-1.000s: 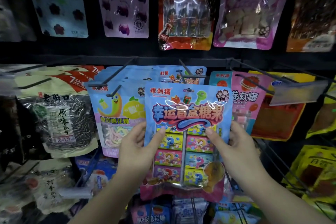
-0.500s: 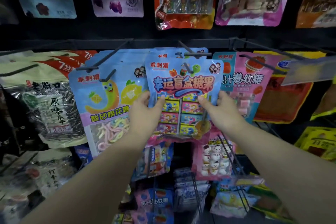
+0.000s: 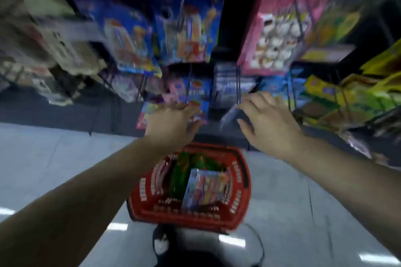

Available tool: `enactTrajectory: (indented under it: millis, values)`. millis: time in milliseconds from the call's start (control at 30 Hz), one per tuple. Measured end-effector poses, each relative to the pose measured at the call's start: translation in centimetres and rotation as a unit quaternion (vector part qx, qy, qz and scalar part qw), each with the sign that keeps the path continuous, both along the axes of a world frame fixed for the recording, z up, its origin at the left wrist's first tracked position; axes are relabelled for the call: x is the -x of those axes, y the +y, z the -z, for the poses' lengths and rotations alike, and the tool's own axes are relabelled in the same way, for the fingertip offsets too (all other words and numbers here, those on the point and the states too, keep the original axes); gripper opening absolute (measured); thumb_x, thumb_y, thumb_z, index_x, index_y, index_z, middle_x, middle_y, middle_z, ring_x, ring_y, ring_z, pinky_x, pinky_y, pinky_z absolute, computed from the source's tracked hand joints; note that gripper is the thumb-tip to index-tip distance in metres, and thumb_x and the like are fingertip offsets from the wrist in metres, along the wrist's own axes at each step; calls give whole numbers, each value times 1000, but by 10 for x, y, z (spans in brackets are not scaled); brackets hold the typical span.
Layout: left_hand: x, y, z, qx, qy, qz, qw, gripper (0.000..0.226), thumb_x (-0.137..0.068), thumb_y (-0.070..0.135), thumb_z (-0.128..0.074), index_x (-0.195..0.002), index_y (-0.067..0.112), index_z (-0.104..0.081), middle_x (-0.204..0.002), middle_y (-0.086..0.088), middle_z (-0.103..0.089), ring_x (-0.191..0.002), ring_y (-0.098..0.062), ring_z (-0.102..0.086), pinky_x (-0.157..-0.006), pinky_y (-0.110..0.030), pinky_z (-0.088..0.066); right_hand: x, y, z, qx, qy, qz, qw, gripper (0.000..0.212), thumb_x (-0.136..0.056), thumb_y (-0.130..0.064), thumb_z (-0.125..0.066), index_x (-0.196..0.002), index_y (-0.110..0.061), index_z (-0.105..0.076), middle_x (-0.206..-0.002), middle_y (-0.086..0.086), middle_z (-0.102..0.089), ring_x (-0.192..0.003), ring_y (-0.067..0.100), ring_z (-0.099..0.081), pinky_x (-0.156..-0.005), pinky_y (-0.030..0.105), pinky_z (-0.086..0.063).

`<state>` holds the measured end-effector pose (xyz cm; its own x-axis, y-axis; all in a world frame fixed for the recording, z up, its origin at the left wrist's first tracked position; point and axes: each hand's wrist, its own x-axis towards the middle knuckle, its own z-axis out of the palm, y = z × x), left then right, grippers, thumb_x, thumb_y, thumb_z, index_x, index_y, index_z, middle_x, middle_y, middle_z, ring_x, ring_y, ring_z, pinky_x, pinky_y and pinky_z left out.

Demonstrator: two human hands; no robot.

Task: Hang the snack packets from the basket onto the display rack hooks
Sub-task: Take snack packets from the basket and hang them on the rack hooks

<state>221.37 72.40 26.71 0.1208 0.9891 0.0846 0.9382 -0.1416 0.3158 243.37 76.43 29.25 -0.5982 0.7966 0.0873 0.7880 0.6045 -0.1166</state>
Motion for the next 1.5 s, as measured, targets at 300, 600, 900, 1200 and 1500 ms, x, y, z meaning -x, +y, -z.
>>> enactTrajectory:
  millis: [300, 600, 900, 1200, 1500]
  values:
    - [-37, -108, 191, 363, 27, -138, 921, 24, -94, 35, -49, -106, 18, -59, -98, -7, -62, -89, -29, -60, -66, -30, -41, -8, -69, 183, 216, -237, -71, 945, 36, -97, -31, -42, -127, -11, -46, -128, 10, -49, -120, 30, -43, -94, 40, -37]
    - [-54, -163, 343, 526, 58, -265, 806, 51, -89, 28, -57, -136, 18, -38, -129, -6, -57, -121, -29, -52, -99, -48, -37, 9, -74, 342, 252, -359, -103, 893, 55, -92, -17, -49, -143, -12, -29, -137, 12, -43, -126, 30, -40, -100, 42, -36]
    - [-34, -162, 395, 499, 27, -346, 794, 60, -95, 27, -52, -145, 10, -25, -127, -12, -60, -118, -32, -57, -109, -52, -28, 59, -67, 419, 324, -210, -26, 922, 70, -85, -21, -68, -139, -6, -26, -139, 16, -40, -130, 34, -38, -101, 44, -39]
    - [-32, -163, 382, 352, -159, -469, 794, 46, -86, 43, -63, -124, 22, -47, -114, -2, -66, -106, -28, -63, -98, -46, -45, 35, -54, 408, 432, 22, 57, 900, 42, -83, -24, -73, -116, -5, -57, -105, 9, -60, -96, 22, -55, -73, 24, -32]
    - [-34, -147, 361, 201, -550, -427, 689, 14, -86, 13, -71, -98, 15, -65, -98, 7, -72, -90, -2, -68, -71, -17, -55, 18, -43, 362, 515, 269, 191, 791, 35, -80, -22, -76, -111, -23, -61, -115, -4, -67, -111, 16, -61, -96, 43, -50]
